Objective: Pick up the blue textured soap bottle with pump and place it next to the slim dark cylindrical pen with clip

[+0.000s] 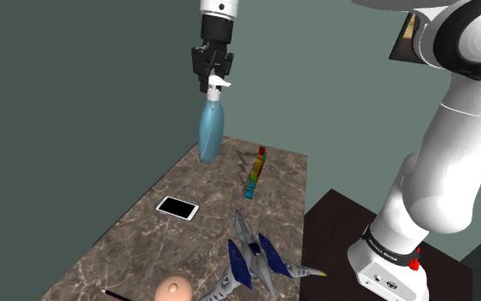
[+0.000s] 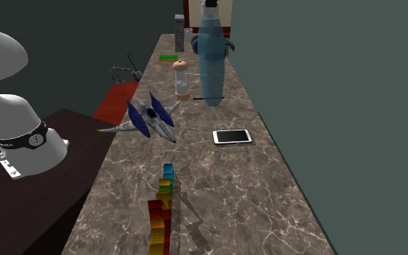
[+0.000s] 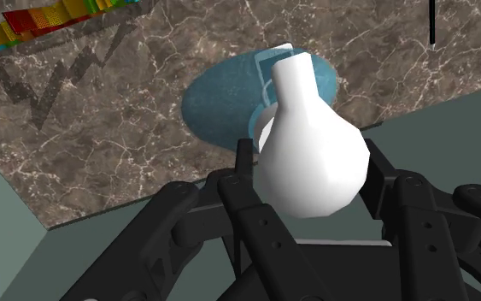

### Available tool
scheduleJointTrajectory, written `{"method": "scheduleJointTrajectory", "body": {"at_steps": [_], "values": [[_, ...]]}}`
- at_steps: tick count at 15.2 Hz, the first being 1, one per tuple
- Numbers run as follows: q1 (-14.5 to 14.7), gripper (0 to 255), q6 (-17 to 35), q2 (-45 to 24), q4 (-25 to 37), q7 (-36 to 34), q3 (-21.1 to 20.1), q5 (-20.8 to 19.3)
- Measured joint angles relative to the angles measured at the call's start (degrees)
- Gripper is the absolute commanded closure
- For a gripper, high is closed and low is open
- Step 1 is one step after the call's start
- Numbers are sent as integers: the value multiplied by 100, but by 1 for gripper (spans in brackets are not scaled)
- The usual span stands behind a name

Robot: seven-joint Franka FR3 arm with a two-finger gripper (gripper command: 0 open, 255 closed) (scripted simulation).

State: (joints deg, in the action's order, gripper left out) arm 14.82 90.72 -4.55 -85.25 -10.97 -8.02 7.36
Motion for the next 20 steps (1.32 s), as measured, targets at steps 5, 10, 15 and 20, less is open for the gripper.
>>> {"method": "scheduleJointTrajectory", "body": {"at_steps": [5,10,15,20], "values": [[314,255,-463,-37,580,-633,-263,-40],[666,255,-846,-181,1183,-1292,-536,-118],[1154,255,-1483,-737,2443,-2059,-842,-341],[1709,255,-2123,-1432,3810,-2669,-1033,-642]]}}
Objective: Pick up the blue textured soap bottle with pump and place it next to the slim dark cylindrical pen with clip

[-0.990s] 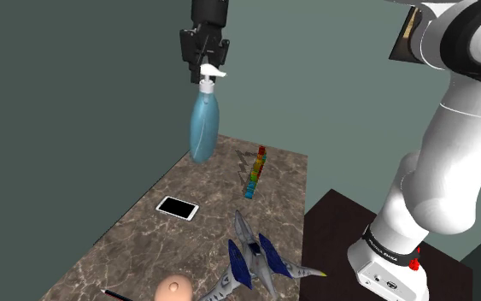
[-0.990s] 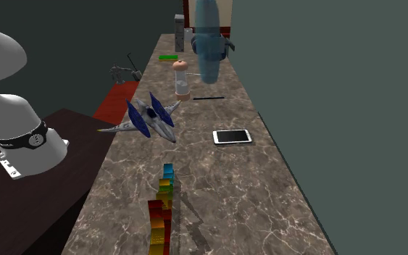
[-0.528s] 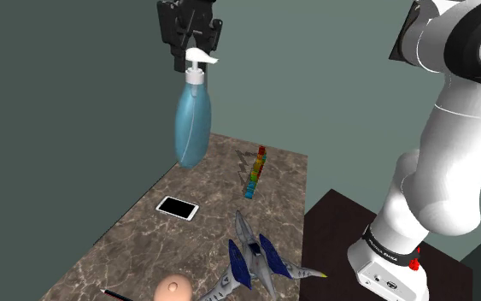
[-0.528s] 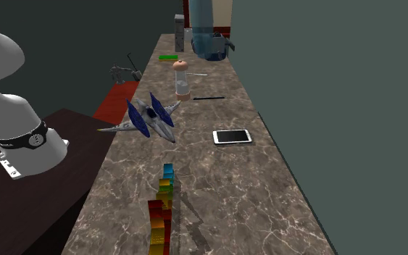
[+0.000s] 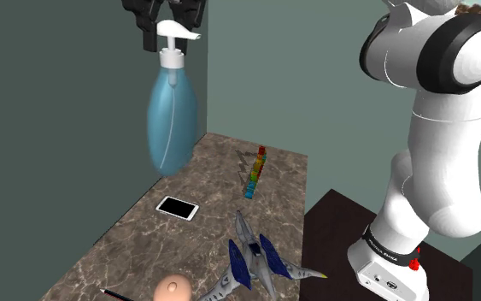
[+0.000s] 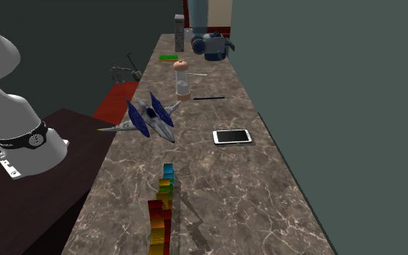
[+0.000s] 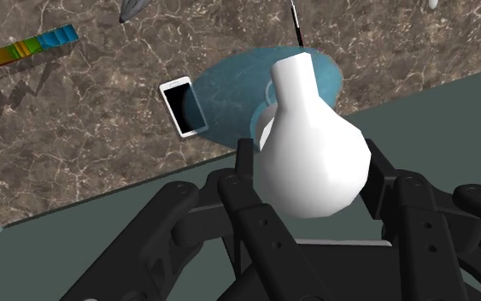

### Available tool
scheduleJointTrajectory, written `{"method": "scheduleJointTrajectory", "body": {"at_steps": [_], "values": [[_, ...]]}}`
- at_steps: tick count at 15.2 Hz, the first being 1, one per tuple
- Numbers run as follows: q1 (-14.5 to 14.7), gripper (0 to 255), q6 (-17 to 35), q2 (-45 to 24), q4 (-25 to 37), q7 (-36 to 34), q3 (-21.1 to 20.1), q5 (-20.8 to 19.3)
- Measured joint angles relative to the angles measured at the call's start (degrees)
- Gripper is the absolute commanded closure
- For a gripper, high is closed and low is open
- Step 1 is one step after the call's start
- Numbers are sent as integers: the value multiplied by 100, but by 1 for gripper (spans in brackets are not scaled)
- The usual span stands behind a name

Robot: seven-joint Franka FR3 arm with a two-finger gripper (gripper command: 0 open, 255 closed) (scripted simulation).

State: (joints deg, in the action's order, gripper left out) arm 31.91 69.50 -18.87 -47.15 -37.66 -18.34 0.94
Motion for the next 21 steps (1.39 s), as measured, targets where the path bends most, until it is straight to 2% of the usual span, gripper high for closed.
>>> {"method": "scheduleJointTrajectory", "body": {"at_steps": [4,9,21], "values": [[-144,255,571,466,-1029,66,7,153],[-259,255,1168,864,-2017,176,34,284],[-372,255,2271,1356,-3605,385,84,446]]}}
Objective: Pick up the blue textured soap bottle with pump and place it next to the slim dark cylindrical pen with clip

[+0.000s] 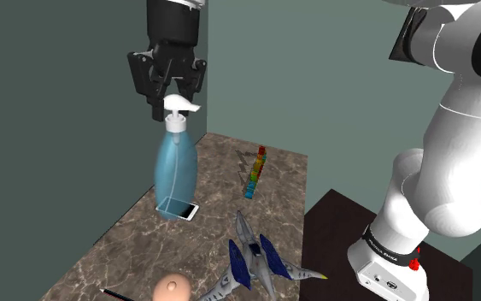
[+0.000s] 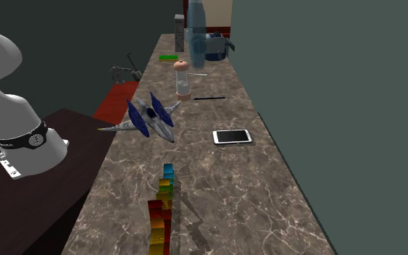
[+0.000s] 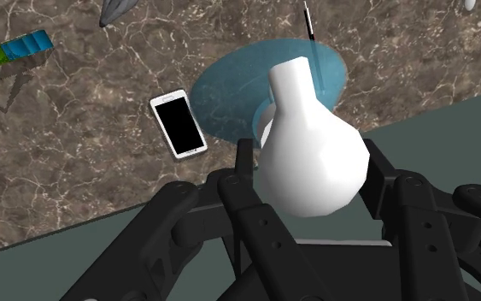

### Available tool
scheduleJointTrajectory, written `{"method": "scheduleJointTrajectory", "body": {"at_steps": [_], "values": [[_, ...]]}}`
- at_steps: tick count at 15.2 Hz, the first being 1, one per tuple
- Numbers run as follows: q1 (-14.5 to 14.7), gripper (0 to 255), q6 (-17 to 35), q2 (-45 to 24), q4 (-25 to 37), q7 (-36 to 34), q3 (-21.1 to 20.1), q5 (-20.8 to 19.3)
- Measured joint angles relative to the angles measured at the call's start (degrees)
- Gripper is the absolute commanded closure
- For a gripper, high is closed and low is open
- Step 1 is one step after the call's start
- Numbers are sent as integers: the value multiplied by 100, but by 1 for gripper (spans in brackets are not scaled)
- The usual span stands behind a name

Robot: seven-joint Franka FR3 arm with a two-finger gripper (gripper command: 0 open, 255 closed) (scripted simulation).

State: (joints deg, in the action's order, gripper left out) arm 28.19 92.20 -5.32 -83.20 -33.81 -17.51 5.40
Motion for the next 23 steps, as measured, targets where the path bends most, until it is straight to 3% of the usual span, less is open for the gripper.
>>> {"method": "scheduleJointTrajectory", "body": {"at_steps": [23], "values": [[-11,255,1822,182,-2006,206,2,95]]}}
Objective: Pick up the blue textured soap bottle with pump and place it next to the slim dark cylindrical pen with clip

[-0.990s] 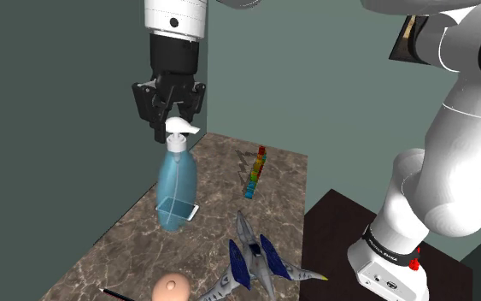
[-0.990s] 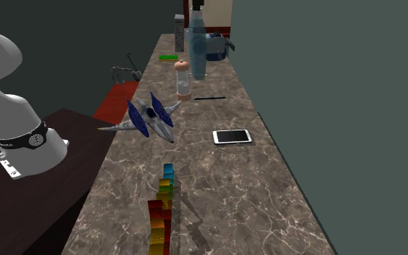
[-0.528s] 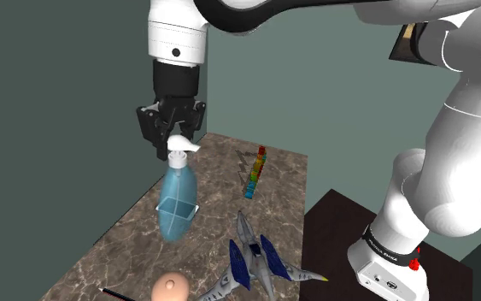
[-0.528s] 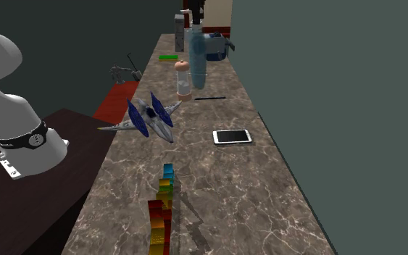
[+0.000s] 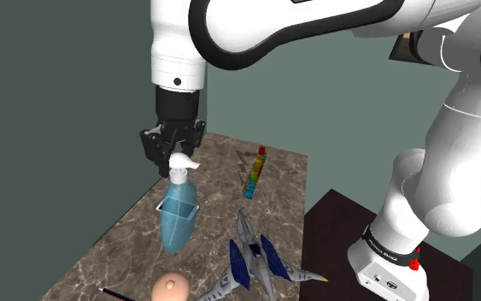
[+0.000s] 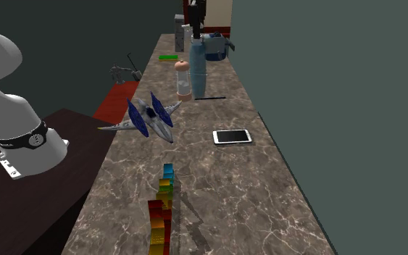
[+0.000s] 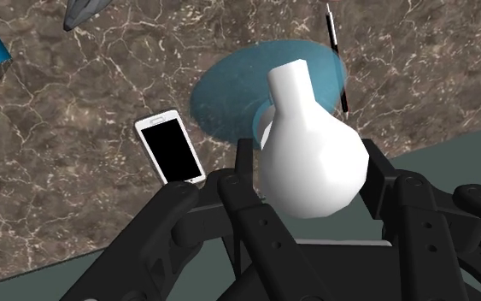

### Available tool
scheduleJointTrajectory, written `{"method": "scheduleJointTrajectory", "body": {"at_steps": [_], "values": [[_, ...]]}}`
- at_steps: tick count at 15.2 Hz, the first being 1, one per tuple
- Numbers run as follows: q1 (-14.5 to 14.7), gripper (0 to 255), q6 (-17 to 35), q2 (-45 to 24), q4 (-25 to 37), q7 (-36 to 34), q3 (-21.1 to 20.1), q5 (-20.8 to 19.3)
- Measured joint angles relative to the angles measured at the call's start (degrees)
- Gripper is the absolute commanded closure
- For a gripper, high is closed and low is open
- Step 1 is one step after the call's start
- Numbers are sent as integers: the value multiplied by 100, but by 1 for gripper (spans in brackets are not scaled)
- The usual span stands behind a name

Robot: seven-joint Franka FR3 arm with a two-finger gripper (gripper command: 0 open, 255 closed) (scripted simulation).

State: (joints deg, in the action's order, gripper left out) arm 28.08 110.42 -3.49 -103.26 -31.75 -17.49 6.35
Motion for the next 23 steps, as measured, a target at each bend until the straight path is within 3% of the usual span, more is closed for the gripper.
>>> {"method": "scheduleJointTrajectory", "body": {"at_steps": [16,23], "values": [[22,255,1193,-266,-942,87,-7,-27],[25,255,1298,-311,-1000,92,-5,-36]]}}
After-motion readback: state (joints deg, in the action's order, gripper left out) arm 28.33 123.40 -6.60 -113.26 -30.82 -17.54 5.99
